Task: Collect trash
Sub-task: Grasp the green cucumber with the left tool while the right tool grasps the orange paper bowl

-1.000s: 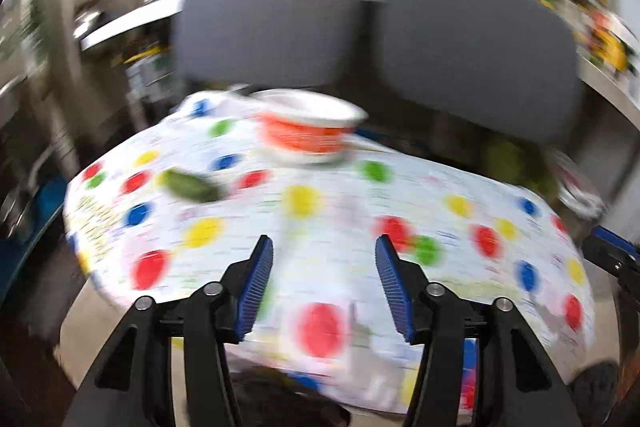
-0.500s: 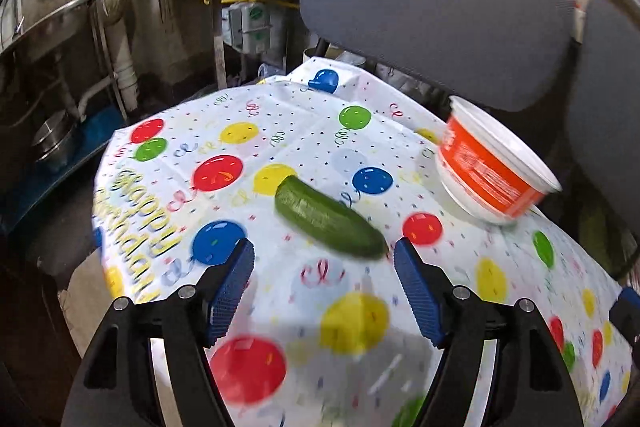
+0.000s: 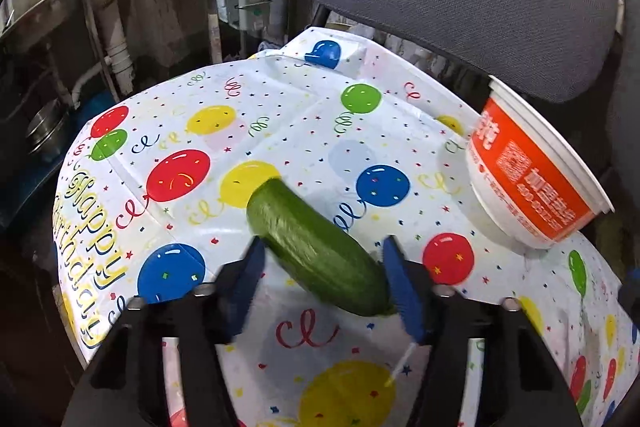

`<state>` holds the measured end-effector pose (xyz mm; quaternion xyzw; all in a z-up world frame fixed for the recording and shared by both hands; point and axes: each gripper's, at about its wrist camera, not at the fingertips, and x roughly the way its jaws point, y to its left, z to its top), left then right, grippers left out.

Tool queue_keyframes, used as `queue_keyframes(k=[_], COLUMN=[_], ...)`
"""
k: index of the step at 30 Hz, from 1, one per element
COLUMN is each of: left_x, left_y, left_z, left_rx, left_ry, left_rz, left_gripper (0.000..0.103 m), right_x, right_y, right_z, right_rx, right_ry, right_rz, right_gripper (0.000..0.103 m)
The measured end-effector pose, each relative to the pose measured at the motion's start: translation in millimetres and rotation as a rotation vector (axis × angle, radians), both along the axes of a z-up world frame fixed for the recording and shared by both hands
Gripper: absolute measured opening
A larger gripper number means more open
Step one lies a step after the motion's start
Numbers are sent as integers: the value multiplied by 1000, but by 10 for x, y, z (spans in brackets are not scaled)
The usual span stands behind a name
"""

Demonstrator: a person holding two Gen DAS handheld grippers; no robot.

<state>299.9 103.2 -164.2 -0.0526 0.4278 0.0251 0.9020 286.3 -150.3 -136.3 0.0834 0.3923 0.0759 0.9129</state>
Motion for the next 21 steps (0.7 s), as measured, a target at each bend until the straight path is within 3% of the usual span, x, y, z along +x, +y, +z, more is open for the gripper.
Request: queue_keyframes(k=[3,7,12,16,21], left_x=[-84,-179,-307,-373,-346], left_y=[-10,32,-15,-92,-179], left_z=[63,167,295,386,372], left_rx=[15,-56,-84,-77,-48], left_ry=[-19,-43,-81,-118,-131], left_rz=[-21,-67,-114,-158,-189], left_gripper=[35,33,32,31,31], right_x=[50,142,229,312,555], right_y=[21,31,140,12,-63], right_z=[52,101,114,130,85], right_rx=[5,6,4,60,23], right_ry=[-26,-46,-54,-60,-32], right_rz=[9,16,43,-41,-115], right_gripper=[49,50,53,56,56])
